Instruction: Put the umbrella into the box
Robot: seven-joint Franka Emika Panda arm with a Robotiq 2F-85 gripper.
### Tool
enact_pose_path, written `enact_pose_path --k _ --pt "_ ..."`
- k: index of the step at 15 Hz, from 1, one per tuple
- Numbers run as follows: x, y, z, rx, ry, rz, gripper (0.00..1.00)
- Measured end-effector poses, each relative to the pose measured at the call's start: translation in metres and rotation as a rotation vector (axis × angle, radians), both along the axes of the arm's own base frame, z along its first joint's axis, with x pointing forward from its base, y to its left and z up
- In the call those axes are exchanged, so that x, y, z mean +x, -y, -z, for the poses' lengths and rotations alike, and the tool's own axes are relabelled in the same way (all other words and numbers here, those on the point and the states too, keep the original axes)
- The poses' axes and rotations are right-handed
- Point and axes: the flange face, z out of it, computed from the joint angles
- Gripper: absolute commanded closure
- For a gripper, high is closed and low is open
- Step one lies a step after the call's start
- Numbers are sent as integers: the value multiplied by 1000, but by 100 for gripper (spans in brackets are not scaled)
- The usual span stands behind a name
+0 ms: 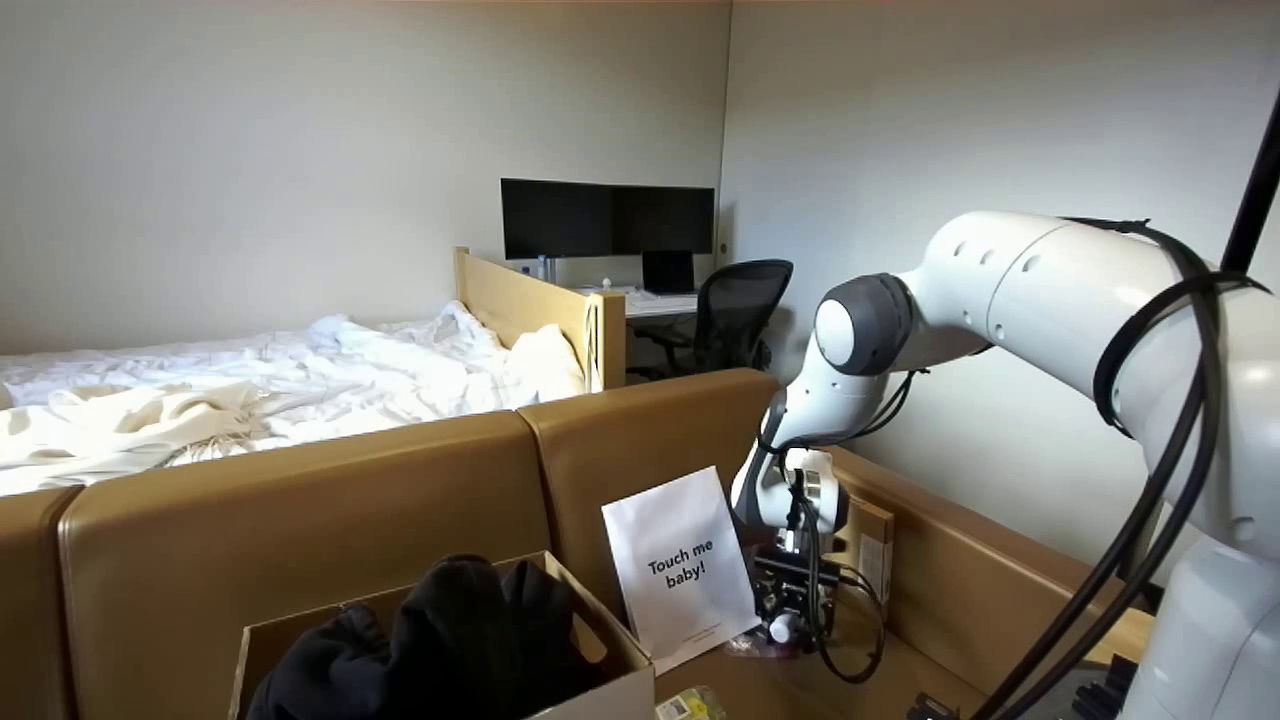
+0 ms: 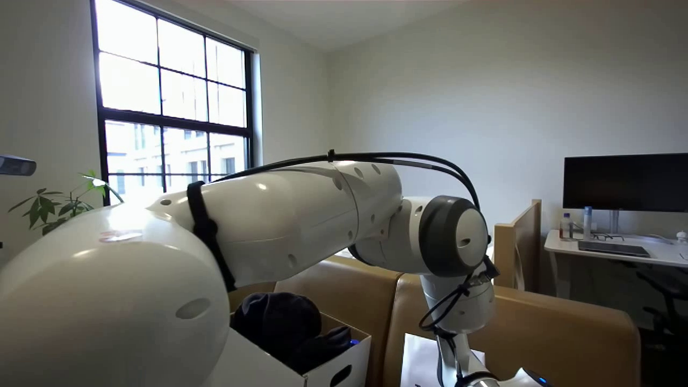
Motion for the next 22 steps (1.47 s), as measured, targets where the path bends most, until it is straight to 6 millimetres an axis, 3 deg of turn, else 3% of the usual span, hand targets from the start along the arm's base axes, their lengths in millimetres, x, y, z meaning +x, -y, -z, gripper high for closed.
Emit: enact_pose_path --k 3,8,10,14,22 --pt "10 12 -14 -17 18 15 85" --pt "21 5 -28 -35 10 49 97" --pt "25 2 -46 -55 10 53 92" --pt "39 -14 -115 -206 23 43 89" --pt "45 -79 -256 -563 0 106 90"
